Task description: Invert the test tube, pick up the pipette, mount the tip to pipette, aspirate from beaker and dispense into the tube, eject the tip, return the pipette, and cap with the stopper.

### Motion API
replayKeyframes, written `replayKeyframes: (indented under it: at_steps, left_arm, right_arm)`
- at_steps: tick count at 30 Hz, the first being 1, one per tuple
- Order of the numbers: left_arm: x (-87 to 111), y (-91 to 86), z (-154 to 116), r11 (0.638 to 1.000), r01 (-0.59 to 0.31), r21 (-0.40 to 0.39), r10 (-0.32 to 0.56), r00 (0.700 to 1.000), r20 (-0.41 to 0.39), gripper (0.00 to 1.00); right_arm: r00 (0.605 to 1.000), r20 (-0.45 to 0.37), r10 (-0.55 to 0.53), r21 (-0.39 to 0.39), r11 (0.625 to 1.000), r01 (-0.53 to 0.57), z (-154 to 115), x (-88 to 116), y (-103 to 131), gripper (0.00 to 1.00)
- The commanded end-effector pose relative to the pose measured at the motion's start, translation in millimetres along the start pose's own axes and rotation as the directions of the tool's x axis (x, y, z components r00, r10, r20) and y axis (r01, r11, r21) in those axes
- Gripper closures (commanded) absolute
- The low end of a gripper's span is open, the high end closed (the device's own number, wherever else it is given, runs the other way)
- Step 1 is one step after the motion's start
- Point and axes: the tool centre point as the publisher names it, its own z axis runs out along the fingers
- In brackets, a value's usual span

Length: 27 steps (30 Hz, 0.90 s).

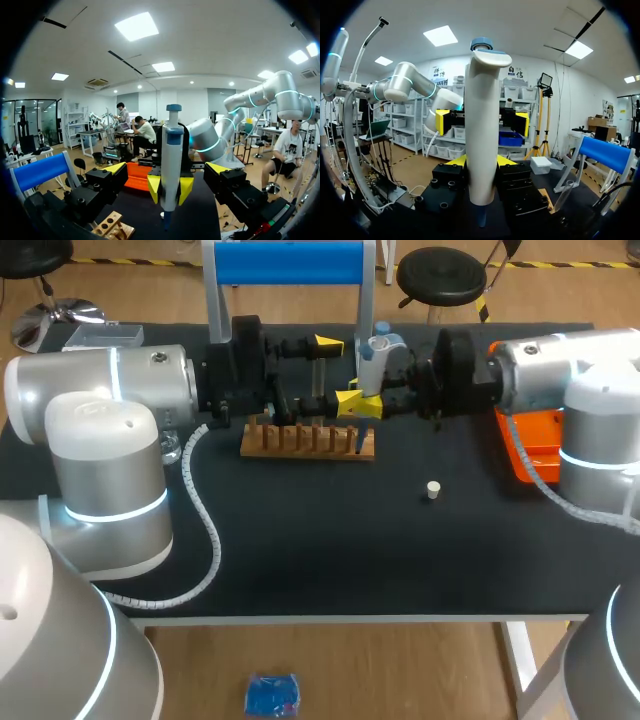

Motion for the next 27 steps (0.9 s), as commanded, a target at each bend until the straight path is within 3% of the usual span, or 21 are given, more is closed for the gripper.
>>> replayKeyframes:
  at_steps: [1,27]
  left_arm:
    - [1.1,0.4,1,1.000,-0.001,0.002,0.001,1.000,0.004,0.00]
    - [1.1,0.4,1,1.000,-0.001,0.002,0.001,1.000,0.004,0.00]
  right_arm:
    - [1.000,-0.004,-0.003,0.003,1.000,0.003,13,-6,-2,1.00]
    - [0.999,0.030,-0.030,-0.014,0.999,0.030,33,-15,-1,1.00]
